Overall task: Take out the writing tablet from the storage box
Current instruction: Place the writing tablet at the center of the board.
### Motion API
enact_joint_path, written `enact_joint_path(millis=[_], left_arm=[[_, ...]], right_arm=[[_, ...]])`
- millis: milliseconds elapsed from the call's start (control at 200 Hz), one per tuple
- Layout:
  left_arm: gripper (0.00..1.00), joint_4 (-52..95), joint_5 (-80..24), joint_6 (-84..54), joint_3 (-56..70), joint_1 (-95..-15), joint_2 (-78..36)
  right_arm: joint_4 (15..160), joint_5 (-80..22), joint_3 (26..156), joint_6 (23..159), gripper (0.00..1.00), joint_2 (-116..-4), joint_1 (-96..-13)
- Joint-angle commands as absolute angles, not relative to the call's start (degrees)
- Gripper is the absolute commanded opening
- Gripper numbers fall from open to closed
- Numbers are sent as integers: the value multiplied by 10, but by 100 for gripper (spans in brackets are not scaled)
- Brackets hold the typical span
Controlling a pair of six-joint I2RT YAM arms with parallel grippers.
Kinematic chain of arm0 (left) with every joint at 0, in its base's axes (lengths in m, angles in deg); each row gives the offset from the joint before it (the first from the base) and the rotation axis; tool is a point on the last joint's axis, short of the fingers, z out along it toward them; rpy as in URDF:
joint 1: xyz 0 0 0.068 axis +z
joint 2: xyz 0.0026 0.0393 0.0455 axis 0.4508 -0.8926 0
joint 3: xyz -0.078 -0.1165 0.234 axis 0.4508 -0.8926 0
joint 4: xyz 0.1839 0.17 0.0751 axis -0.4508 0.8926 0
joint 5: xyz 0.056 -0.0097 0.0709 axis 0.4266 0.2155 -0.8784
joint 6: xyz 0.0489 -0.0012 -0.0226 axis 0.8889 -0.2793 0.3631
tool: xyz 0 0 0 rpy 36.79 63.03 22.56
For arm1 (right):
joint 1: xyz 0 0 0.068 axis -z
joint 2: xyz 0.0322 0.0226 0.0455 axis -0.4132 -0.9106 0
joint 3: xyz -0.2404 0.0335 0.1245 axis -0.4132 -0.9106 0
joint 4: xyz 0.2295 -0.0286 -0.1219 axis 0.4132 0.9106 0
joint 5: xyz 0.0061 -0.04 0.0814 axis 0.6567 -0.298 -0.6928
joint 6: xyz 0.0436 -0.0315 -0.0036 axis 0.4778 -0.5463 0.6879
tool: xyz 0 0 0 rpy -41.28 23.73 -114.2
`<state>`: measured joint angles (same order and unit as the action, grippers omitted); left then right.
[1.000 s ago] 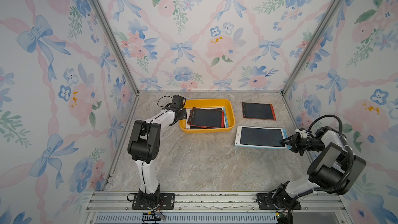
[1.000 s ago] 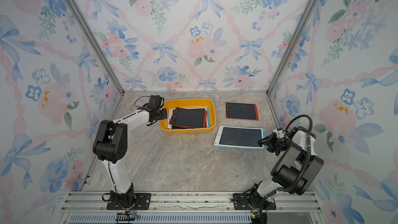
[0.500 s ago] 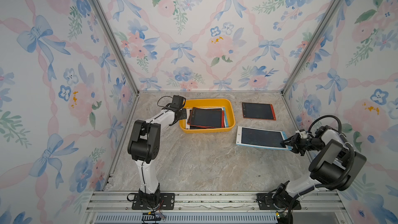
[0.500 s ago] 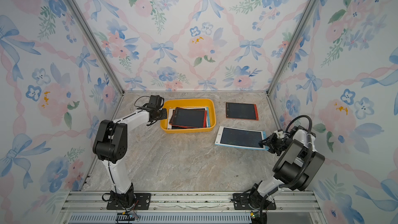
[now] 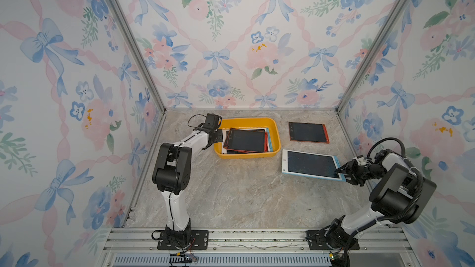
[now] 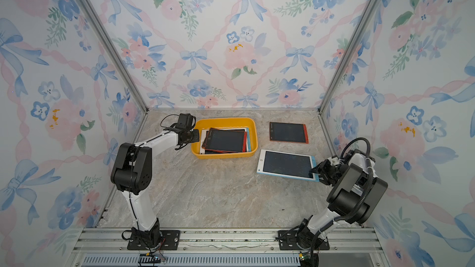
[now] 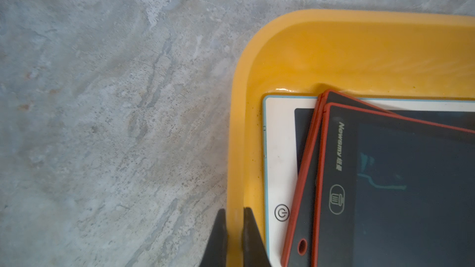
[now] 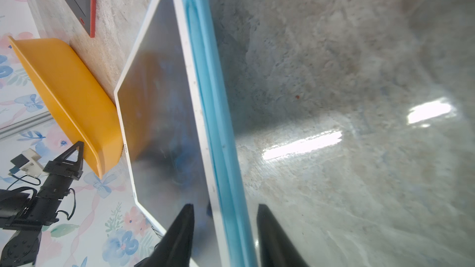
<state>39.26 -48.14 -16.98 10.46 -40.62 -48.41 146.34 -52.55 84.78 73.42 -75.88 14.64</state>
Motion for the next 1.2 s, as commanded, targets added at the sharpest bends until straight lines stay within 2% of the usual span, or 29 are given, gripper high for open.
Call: enact_joint_path(millis=[0, 300, 580, 735, 835, 930, 1020, 1050, 1195], left_arm=[[0, 404, -457, -169, 102, -407, -509], [0, 404, -458, -169, 100, -408, -511], [0, 404, -460, -168, 97, -410, -510], [0, 404, -462, -172, 89, -411, -508], [0, 404, -465, -177, 84, -411, -505], [0, 404, -468, -180, 77, -412, -500], [0, 405, -469, -181, 71, -412, -492], [0, 405, -468, -180, 70, -412, -490], [0, 408, -469, -171, 65, -412, -483]], right_arm=[[1456, -511, 860, 741, 44, -778, 140], [1451, -485, 885, 745, 46, -759, 131], [1477, -441, 944, 758, 49, -691, 92], [1525, -380, 1010, 766, 57, -651, 9], [1560, -317, 1060, 763, 66, -630, -75], [1569, -287, 1086, 778, 87, -617, -145], [1559, -272, 1094, 802, 100, -607, -198], [1555, -261, 1097, 810, 97, -603, -217], [1532, -227, 1099, 833, 97, -596, -296]])
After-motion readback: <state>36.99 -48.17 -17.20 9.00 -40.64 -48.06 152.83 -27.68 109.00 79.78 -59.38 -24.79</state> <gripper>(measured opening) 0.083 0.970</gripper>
